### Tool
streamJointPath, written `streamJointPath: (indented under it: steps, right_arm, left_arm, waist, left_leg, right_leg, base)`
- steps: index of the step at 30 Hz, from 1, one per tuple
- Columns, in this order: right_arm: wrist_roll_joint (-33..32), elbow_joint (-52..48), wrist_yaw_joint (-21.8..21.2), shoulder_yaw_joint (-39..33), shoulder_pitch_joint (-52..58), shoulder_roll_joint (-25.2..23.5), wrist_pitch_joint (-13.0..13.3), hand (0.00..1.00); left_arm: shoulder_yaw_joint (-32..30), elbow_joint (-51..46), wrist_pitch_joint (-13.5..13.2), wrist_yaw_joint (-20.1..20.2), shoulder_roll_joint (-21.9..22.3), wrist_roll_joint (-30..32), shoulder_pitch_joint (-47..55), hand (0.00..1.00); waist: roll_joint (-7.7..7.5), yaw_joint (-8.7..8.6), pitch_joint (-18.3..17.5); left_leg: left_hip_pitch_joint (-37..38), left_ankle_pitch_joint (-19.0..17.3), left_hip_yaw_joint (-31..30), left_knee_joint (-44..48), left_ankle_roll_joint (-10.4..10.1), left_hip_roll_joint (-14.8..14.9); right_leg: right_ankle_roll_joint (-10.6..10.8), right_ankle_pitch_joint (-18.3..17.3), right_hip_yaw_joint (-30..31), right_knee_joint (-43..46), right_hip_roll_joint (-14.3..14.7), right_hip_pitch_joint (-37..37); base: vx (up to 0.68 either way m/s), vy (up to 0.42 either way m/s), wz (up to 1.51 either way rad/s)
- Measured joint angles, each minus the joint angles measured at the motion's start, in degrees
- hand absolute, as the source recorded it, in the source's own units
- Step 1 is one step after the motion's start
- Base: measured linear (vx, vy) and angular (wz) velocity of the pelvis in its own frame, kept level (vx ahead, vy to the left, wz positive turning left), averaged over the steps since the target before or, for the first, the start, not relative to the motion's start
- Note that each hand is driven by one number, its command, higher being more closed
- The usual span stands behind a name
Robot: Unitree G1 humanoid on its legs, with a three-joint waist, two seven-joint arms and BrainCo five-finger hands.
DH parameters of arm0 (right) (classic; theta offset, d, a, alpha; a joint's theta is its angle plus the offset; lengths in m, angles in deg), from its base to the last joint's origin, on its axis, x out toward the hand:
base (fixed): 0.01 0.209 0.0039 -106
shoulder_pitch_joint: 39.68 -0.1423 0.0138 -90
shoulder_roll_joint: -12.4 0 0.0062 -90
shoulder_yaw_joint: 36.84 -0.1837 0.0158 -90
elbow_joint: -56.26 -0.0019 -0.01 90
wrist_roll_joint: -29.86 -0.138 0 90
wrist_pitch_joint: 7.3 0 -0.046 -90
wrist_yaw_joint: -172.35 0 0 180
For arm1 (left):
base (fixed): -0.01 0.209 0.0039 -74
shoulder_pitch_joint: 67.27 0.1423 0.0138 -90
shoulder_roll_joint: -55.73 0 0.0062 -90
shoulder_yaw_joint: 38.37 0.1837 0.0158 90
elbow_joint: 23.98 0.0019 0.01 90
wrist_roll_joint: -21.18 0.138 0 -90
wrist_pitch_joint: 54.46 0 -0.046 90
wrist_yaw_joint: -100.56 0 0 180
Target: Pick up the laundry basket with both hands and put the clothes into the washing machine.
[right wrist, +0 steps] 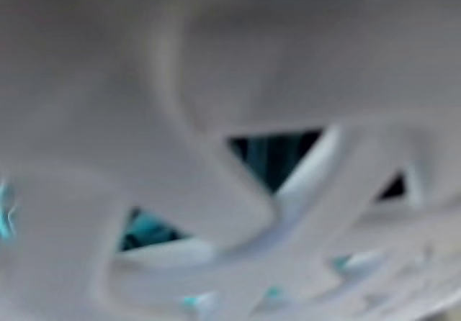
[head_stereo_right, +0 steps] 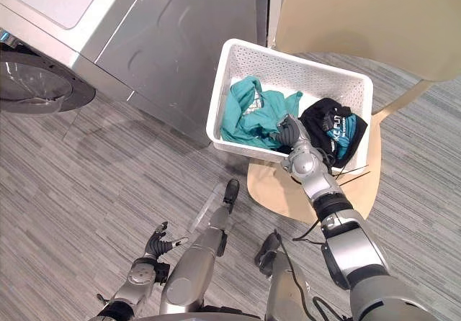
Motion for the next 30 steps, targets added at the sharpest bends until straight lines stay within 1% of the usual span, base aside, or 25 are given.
streamJointPath:
  steps: [2, 5, 6, 8, 9, 12, 13, 14, 17, 19, 20, 25, 28, 30]
  right_arm:
    - [-0.6, -1.4, 0.0, -0.2, 1.4, -0.4, 0.1, 1.00]
    - [-0.9, -4.4, 0.1, -1.3, 3.1, -1.9, 0.5, 1.00]
    - [-0.9, -4.7, 0.1, -1.5, 3.3, -2.1, 0.7, 1.00]
    - [0.7, -5.0, 0.3, -2.0, 3.8, -2.2, 1.2, 1.00]
    - [1.8, -5.0, 0.4, -2.0, 3.8, -2.2, 1.2, 1.00]
    - [6.3, -5.2, 0.9, -2.2, 3.9, -2.1, 1.1, 1.00]
    - [8.0, -5.2, 1.1, -2.3, 3.9, -2.0, 0.8, 1.00]
    - [10.1, -5.1, 1.6, -2.3, 4.1, -1.9, -0.1, 1.00]
    - [14.5, -3.4, 2.3, -2.4, 4.2, -0.9, -1.0, 1.00]
    - [16.1, -0.7, 2.6, -2.6, 4.0, -0.6, -1.5, 1.00]
    - [17.2, 1.9, 2.6, -2.6, 3.8, -0.1, -2.3, 1.00]
    - [18.1, 6.6, 2.6, -2.9, 3.5, 1.3, -2.9, 1.00]
    - [17.5, 7.1, 2.6, -3.9, 3.4, 1.5, -3.1, 1.00]
    - [15.1, 6.8, 2.6, -5.3, 3.5, 1.5, -3.2, 1.00]
  left_arm:
    - [-0.4, -0.1, 0.4, -0.2, -0.2, 0.1, 0.9, 0.00]
    - [-1.8, 0.0, 1.0, -0.2, -0.6, 0.4, 2.2, 0.00]
    - [-2.1, 0.1, 1.1, -0.2, -0.6, 0.6, 2.4, 0.00]
    - [-2.2, 0.1, 1.1, -0.2, -0.8, 1.0, 2.8, 0.00]
    - [-2.2, 0.1, 1.1, -0.2, -0.8, 1.1, 2.9, 0.00]
    - [-2.0, 0.1, 1.3, -0.2, -0.8, 1.1, 2.8, 0.00]
    - [-2.0, 0.1, 1.6, -0.3, -0.8, 1.1, 2.8, 0.00]
    - [-2.0, 0.2, 1.6, -0.3, -0.8, 1.1, 2.8, 0.00]
    - [-2.0, 0.2, 1.5, -0.8, -0.8, 1.0, 2.6, 0.00]
    - [-1.8, 0.4, 1.5, -1.2, -0.8, 0.9, 2.4, 0.00]
    - [-1.4, 0.4, 1.5, -1.4, -0.8, 0.8, 2.3, 0.00]
    - [-1.3, 0.4, 1.5, -1.4, -0.9, -0.2, 2.3, 0.00]
    - [-1.3, 0.4, 1.4, -1.3, -0.9, -0.7, 2.1, 0.00]
    - [-1.2, 0.5, 1.4, -1.3, -0.9, -0.8, 1.9, 0.00]
  waist:
    - [-0.92, -0.02, -0.6]
    - [-2.91, -0.14, -1.8]
    - [-3.20, -0.16, -2.1]
    - [-3.71, -0.08, -3.0]
    - [-3.77, -0.08, -3.1]
    - [-3.82, -0.15, -3.8]
    - [-3.95, -0.19, -4.3]
    - [-4.07, -0.18, -4.9]
    - [-4.36, -0.19, -5.2]
    - [-4.47, -0.16, -5.3]
    - [-4.47, -0.13, -5.3]
    - [-4.47, -0.28, -5.3]
    - [-4.47, -0.43, -5.3]
    - [-4.47, -0.59, -5.3]
  left_leg:
    - [0.6, 0.0, 0.0, 0.0, 0.0, 0.0]
    - [0.7, 0.0, 0.1, 0.0, 0.0, 0.1]
    - [0.7, -0.1, 0.1, 0.0, -0.1, 0.1]
    - [0.7, -1.7, 0.4, 0.0, -1.5, 0.1]
    - [0.7, -1.9, 0.5, -0.1, -1.6, 0.0]
    - [1.2, -3.2, 2.1, -0.4, -0.4, 0.0]
    - [1.3, -3.3, 3.0, -0.4, -0.3, 0.0]
    - [1.2, -3.4, 3.2, -0.4, -0.2, -0.1]
    - [1.3, -3.5, 3.2, -0.4, 0.0, -0.6]
    - [1.3, -3.2, 3.2, -0.1, -0.1, -0.8]
    - [1.4, -2.6, 3.1, -0.1, 0.7, -1.0]
    - [2.0, -2.3, 2.8, -0.1, 1.1, -1.1]
    - [2.5, -2.3, 2.9, -0.1, 1.1, -0.8]
    - [2.5, -2.3, 3.0, -0.2, 1.1, -0.7]
  right_leg:
    - [0.1, 0.2, 0.2, 0.0, -0.1, 0.3]
    - [0.4, 0.3, 0.6, 0.0, 0.0, 0.3]
    - [0.4, 0.4, 0.7, 0.0, 0.0, 0.3]
    - [0.7, 0.8, 0.9, 0.0, -0.1, 0.3]
    - [0.8, 0.9, 1.0, 0.0, -0.2, 0.3]
    - [1.7, 1.6, 2.0, -1.1, -0.2, 0.7]
    - [2.0, 1.9, 2.5, -1.6, -0.3, 0.8]
    - [2.0, 2.4, 2.8, -2.3, -0.3, 0.9]
    - [2.2, 3.3, 3.0, -3.8, -0.5, 1.5]
    - [2.2, 3.3, 2.9, -4.1, -0.6, 1.8]
    - [2.2, 3.3, 2.8, -4.4, -0.6, 2.0]
    - [2.1, 3.3, 2.6, -5.0, -0.6, 3.0]
    - [2.0, 3.2, 2.8, -5.1, -0.4, 3.2]
    - [2.0, 3.2, 2.9, -5.1, -0.3, 3.2]
  base:
    - [-0.08, -0.025, -0.05]
    - [-0.05, -0.024, -0.05]
    - [-0.04, -0.024, -0.02]
    - [-0.04, -0.011, -0.02]
    - [-0.05, 0.004, -0.06]
    - [-0.03, 0.005, -0.15]
    - [0.01, -0.008, -0.19]
    - [0.02, -0.013, -0.16]
    - [0.06, -0.031, -0.02]
    - [0.08, -0.049, 0.06]
    - [0.08, -0.061, 0.09]
    - [0.05, -0.088, 0.01]
    - [0.01, -0.081, -0.04]
    - [0.00, -0.068, -0.03]
